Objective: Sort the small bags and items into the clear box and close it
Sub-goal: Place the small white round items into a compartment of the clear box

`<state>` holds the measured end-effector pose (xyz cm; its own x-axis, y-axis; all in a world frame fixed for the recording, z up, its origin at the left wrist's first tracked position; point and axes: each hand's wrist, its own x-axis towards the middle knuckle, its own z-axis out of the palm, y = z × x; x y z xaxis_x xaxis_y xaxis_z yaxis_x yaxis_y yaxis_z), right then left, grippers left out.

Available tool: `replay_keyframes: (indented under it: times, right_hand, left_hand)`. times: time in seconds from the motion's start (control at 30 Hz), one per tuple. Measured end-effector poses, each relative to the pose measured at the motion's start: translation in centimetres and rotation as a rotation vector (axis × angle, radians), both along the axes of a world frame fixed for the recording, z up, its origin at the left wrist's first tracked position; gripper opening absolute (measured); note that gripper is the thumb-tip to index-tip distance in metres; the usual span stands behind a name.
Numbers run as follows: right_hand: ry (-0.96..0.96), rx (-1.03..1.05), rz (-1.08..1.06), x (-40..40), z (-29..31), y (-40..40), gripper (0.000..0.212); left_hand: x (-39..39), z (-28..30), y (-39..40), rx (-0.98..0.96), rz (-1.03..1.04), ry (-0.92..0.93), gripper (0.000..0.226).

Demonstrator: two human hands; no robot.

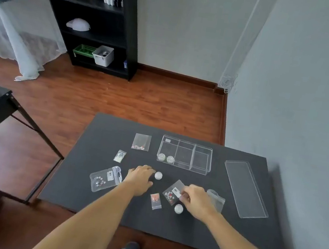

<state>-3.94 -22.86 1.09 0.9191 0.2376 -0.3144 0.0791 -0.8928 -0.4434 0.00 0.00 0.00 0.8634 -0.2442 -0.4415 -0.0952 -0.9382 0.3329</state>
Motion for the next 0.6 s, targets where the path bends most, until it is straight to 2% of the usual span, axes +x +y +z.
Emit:
replay_keyframes:
  times: [0.17,0.27,0.43,0.6]
  right_hand:
    - [0.093,0.03,0.002,-3.3,-1.5,0.3,0.031]
    - [0.11,0.028,-0.004,-4.0,-2.1,0.7,0.038]
    - [0.128,0.031,-0.046,-4.6,-3.2,1.1,0.034]
    - [0.091,0.038,-0.063,-4.6,-3.3,1.3,0.023]
  left_hand:
    - [0.1,-1.1,-1.7,-0.006,-0.086,0.028,0.06]
    - [0.0,-2.0,-2.2,0.029,-0.115,0.017,0.057]
    - [-0.1,-2.8,-2.5,0.06,-0.079,-0.043,0.054]
    - [0.0,-3.1,-2.4,-0.002,-0.055,-0.082,0.038]
